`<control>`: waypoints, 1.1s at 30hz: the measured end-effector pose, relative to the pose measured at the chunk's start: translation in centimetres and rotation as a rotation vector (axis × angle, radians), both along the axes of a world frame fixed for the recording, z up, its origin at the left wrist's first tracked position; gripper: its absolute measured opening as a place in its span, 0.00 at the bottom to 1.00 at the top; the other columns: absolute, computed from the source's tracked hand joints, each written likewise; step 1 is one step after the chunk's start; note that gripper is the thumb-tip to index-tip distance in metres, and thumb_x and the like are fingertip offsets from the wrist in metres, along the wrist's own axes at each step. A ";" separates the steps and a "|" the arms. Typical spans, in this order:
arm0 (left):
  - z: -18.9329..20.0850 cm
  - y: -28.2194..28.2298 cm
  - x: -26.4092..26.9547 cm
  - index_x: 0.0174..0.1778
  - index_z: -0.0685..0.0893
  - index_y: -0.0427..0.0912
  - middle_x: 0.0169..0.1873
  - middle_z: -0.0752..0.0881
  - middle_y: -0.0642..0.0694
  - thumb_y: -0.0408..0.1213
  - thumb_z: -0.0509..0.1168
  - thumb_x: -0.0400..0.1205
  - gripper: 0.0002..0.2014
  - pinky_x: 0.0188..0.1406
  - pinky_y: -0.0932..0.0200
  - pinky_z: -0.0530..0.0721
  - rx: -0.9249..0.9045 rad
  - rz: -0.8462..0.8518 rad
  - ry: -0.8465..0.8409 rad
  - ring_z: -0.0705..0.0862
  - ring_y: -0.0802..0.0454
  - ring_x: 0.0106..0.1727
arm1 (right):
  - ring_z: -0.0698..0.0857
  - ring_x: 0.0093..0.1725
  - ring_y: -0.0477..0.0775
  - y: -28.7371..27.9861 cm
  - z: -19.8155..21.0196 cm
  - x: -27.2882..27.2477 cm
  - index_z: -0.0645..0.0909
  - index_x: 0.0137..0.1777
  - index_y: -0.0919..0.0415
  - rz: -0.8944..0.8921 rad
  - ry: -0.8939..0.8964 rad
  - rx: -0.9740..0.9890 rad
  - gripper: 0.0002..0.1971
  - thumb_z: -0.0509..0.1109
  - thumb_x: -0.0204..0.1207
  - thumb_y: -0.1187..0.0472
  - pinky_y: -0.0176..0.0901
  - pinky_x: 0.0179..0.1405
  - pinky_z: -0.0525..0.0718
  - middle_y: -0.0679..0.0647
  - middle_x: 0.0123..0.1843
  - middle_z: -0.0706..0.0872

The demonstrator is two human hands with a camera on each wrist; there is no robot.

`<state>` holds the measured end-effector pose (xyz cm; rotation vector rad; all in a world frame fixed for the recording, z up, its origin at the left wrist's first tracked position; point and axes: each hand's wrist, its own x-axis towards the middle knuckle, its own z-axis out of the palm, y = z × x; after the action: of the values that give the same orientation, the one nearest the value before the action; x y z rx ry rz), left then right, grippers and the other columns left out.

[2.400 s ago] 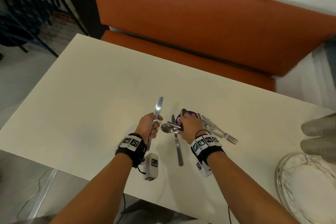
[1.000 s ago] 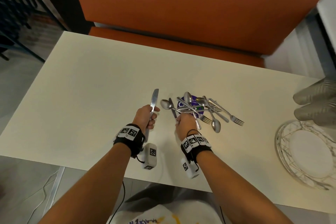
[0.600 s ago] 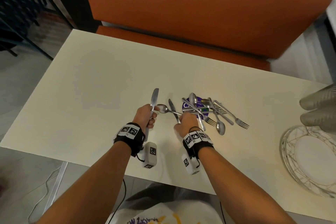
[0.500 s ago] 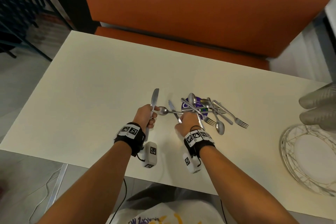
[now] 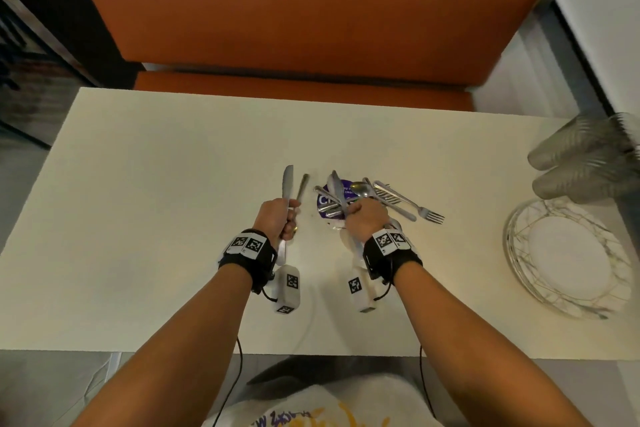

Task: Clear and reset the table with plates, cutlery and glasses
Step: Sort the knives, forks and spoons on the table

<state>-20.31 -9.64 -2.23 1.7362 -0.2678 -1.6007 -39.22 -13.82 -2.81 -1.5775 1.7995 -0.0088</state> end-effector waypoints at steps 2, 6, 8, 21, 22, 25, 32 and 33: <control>0.3 -0.3 -0.8 0.53 0.80 0.36 0.23 0.74 0.49 0.28 0.50 0.86 0.13 0.21 0.61 0.61 -0.007 -0.043 -0.008 0.67 0.54 0.19 | 0.87 0.57 0.53 -0.1 0.5 -0.2 0.88 0.57 0.57 -0.094 -0.088 -0.049 0.11 0.71 0.77 0.65 0.40 0.56 0.81 0.51 0.58 0.89; 1.5 -0.7 -2.2 0.53 0.82 0.37 0.30 0.84 0.43 0.32 0.50 0.90 0.14 0.28 0.57 0.75 -0.040 -0.115 -0.039 0.81 0.46 0.28 | 0.91 0.46 0.51 0.0 1.7 0.6 0.86 0.46 0.48 -0.161 -0.331 -0.099 0.07 0.72 0.78 0.62 0.44 0.50 0.90 0.49 0.49 0.91; 1.9 -0.9 -2.8 0.52 0.83 0.36 0.38 0.91 0.37 0.34 0.53 0.88 0.13 0.41 0.47 0.89 -0.073 -0.157 -0.029 0.91 0.35 0.42 | 0.92 0.37 0.50 0.3 2.5 1.4 0.88 0.49 0.56 -0.177 -0.450 -0.036 0.03 0.74 0.78 0.65 0.42 0.38 0.92 0.54 0.46 0.92; 2.5 -0.4 -3.3 0.59 0.91 0.35 0.41 0.90 0.39 0.37 0.61 0.89 0.14 0.36 0.50 0.91 -0.106 -0.143 0.171 0.90 0.46 0.35 | 0.93 0.37 0.54 1.1 2.3 2.0 0.88 0.35 0.49 -0.138 -0.426 -0.111 0.09 0.83 0.70 0.64 0.55 0.40 0.94 0.54 0.38 0.93; 2.4 -0.4 -3.3 0.59 0.91 0.36 0.41 0.90 0.40 0.38 0.61 0.89 0.14 0.38 0.49 0.92 -0.109 -0.149 0.161 0.90 0.46 0.36 | 0.93 0.37 0.54 1.1 2.1 1.9 0.88 0.34 0.49 -0.131 -0.432 -0.115 0.09 0.84 0.69 0.63 0.55 0.41 0.94 0.53 0.37 0.93; 2.0 -0.5 -3.7 0.52 0.91 0.40 0.38 0.90 0.42 0.40 0.59 0.90 0.14 0.50 0.43 0.91 -0.105 -0.173 0.083 0.90 0.45 0.41 | 0.92 0.37 0.47 0.9 1.9 1.8 0.92 0.38 0.53 -0.096 -0.397 -0.140 0.04 0.85 0.68 0.58 0.47 0.46 0.92 0.47 0.36 0.92; 1.7 -0.8 -3.9 0.53 0.81 0.38 0.38 0.87 0.40 0.38 0.53 0.90 0.13 0.30 0.56 0.76 -0.104 -0.238 0.002 0.84 0.45 0.29 | 0.86 0.39 0.44 -0.7 3.3 1.2 0.91 0.47 0.52 -0.167 -0.329 -0.308 0.04 0.75 0.77 0.56 0.40 0.46 0.86 0.46 0.40 0.90; 1.6 -0.8 -3.8 0.52 0.80 0.38 0.34 0.83 0.42 0.38 0.52 0.90 0.12 0.29 0.56 0.76 -0.097 -0.246 0.003 0.79 0.47 0.26 | 0.85 0.40 0.44 -1.2 3.6 1.0 0.90 0.53 0.53 -0.209 -0.349 -0.320 0.07 0.74 0.78 0.55 0.40 0.49 0.85 0.47 0.41 0.89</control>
<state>-24.16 -10.47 -0.59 1.6770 -0.5673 -1.7315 -38.17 -15.02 0.79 -1.4783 1.7304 -0.6589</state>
